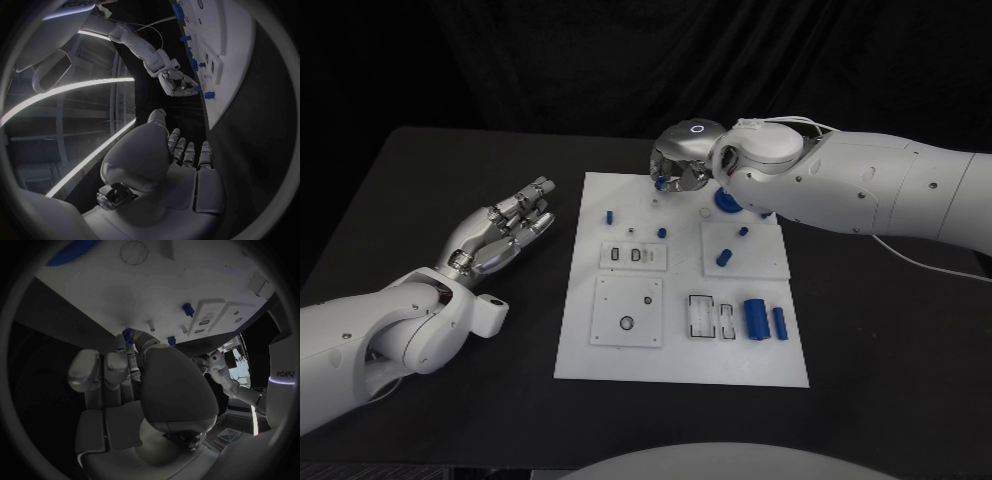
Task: Assemble the parts on the task board
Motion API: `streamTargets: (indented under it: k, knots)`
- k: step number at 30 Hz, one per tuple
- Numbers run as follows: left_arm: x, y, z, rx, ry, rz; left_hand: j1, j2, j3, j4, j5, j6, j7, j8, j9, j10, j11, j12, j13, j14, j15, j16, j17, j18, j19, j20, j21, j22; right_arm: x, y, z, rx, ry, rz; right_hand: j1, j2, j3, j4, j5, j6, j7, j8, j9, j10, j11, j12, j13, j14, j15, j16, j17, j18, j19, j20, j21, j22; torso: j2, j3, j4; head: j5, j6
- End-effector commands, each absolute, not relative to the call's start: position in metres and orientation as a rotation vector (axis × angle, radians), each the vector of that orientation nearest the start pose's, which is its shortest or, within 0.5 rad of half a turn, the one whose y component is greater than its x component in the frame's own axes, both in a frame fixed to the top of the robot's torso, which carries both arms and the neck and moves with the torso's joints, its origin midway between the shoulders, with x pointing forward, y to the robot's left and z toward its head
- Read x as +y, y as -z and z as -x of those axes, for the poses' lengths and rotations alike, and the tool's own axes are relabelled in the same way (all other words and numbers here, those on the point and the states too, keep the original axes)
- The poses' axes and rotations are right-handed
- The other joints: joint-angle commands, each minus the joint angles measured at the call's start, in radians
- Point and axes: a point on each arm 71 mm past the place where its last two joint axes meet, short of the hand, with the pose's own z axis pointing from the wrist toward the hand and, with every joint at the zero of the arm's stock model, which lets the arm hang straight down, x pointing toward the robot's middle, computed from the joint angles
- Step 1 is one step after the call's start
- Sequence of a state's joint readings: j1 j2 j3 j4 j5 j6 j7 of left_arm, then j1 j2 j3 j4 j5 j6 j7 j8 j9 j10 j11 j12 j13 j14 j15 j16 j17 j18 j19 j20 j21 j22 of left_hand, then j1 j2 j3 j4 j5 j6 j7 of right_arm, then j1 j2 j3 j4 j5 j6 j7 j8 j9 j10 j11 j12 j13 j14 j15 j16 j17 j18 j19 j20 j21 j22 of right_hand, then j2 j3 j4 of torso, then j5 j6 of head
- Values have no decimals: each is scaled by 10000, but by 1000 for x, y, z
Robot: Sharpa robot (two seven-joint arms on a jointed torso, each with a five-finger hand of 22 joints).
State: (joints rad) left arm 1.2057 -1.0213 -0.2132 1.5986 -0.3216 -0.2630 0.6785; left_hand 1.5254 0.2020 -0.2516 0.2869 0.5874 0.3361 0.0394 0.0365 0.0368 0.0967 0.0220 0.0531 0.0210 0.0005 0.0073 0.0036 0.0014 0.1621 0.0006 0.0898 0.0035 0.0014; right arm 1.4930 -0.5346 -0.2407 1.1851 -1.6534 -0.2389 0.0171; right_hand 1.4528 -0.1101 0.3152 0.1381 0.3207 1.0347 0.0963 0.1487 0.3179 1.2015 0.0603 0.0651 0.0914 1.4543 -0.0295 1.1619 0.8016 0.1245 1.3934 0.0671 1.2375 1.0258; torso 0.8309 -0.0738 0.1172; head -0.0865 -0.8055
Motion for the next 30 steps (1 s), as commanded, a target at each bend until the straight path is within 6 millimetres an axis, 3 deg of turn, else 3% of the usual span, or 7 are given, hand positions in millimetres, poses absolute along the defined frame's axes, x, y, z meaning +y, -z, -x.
streamTargets:
  k: [1,5,9,17,27,28,30]
  knots:
    - [262,188,-433,12075,16950,4984,143,-1,81,12,39,30,103,5,6,11,61,4,10,-5,107,-36,-14,-95,-6,122,-35,-14,-132,120,-560,15508,-4188,6517,-101,-107,94,3,-269,-388,-99,-270,95,-405,100,-33,-47,-2,83,77,87,-174,-38,102,34,43,-1,-1,0,2,-5]
    - [263,189,-433,12093,16942,4996,153,0,89,14,43,40,117,7,7,10,72,4,9,-5,117,-36,-14,-85,-6,144,-35,-14,-134,122,-561,15724,-3960,6401,-129,-247,149,-94,-487,-1435,-215,-857,-182,-1972,357,-48,-250,-130,51,-30,14,-121,-191,101,-70,-41,-1,1,-19,18,-8]
    - [263,189,-433,12119,16941,5010,159,3,96,16,44,41,129,7,7,5,82,1,8,-5,125,-36,-14,-80,-6,158,-35,-14,-137,123,-563,15874,-3713,6237,-98,-212,-1,-331,-483,-2431,-324,-868,-538,-2946,478,-43,-215,-290,97,-225,-197,-85,-380,156,-274,-240,1,-2,-6,18,1]
    - [263,189,-434,12173,16957,5029,186,11,122,13,53,27,171,4,5,-17,124,-10,4,-5,163,-36,-14,-59,-6,212,-35,-14,-143,117,-560,14953,-4172,5943,-20,-32,-225,-658,-411,-2973,-373,-862,-883,-3781,522,-42,-171,-449,144,-313,-207,-69,-512,218,-375,-235,-2,3,-14,34,26]
    - [267,189,-433,12173,16906,5059,203,11,135,7,62,25,178,3,5,-19,138,-11,4,-5,175,-36,-14,-52,-6,230,-35,-14,-169,88,-540,12839,-5555,5348,159,148,-86,-968,34,-2772,305,-778,-1204,-2809,339,221,284,-73,40,899,1722,-320,-51,138,622,1240,5,7,-6,48,0]
    - [267,189,-433,12175,16910,5064,211,10,140,3,65,11,181,1,3,-22,145,-13,4,-5,180,-36,-14,-49,-6,237,-35,-14,-174,86,-538,12762,-5583,5305,207,168,163,-980,185,-2278,482,-586,-1197,-1906,287,561,535,-2,-39,1043,1958,-382,41,107,807,1508,8,7,1,24,14]
    - [268,189,-432,12176,16913,5071,211,10,140,3,65,11,181,1,3,-22,145,-13,4,-5,180,-36,-14,-49,-6,237,-35,-14,-183,84,-534,12740,-5575,5229,230,125,398,-998,221,-1892,481,-500,-1243,-1067,178,972,835,10,-29,1081,2041,-391,55,76,888,1627,7,9,2,-44,38]
